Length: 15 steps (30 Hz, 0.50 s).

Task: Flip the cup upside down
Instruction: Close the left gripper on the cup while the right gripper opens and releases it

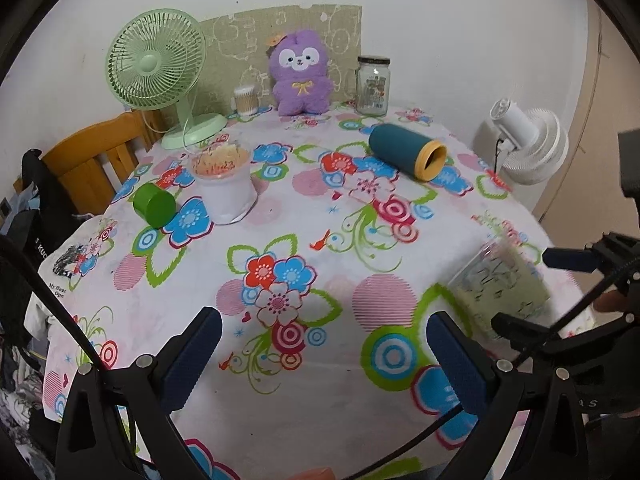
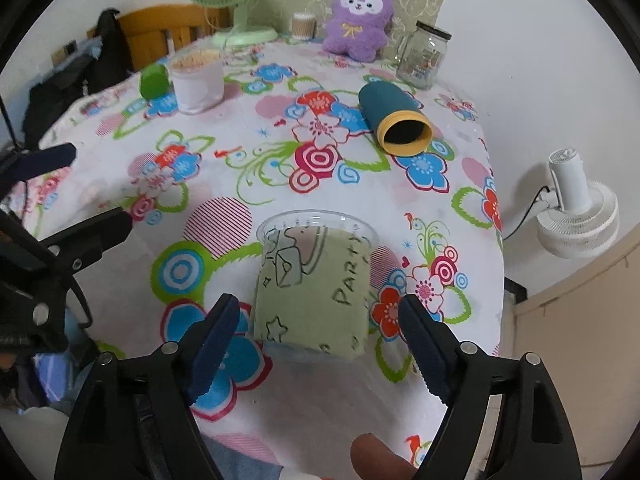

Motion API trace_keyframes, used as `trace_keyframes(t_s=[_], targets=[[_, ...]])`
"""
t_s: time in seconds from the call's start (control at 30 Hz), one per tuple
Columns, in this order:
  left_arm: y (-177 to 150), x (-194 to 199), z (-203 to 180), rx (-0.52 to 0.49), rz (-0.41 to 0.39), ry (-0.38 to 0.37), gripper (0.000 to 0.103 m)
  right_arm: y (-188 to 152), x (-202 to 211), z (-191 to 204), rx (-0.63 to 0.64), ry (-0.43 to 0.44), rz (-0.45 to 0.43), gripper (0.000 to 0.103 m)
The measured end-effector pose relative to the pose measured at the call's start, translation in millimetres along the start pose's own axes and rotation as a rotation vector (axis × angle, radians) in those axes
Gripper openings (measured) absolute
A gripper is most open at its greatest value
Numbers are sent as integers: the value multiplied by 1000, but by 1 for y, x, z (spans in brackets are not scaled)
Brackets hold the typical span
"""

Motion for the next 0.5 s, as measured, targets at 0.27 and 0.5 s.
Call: trace_keyframes(t_s=[0.27,0.5], targets=[[13,17,-33,25,-28,-55,103,-32,37,-40,-70,34,-52,84],[15,10,-80,44,11,-114,103,-71,46,-87,-161,13,-46,84]])
Point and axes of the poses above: each gripper's, at about its wrist camera, not at the fingertips, and x roughly against the way its jaws point, z to its left, y to its top, the point moved 5 cm from there along -x, roughly the way its jaws point, and after that the axes turned 1 degree about x, right-handed, at the moved point
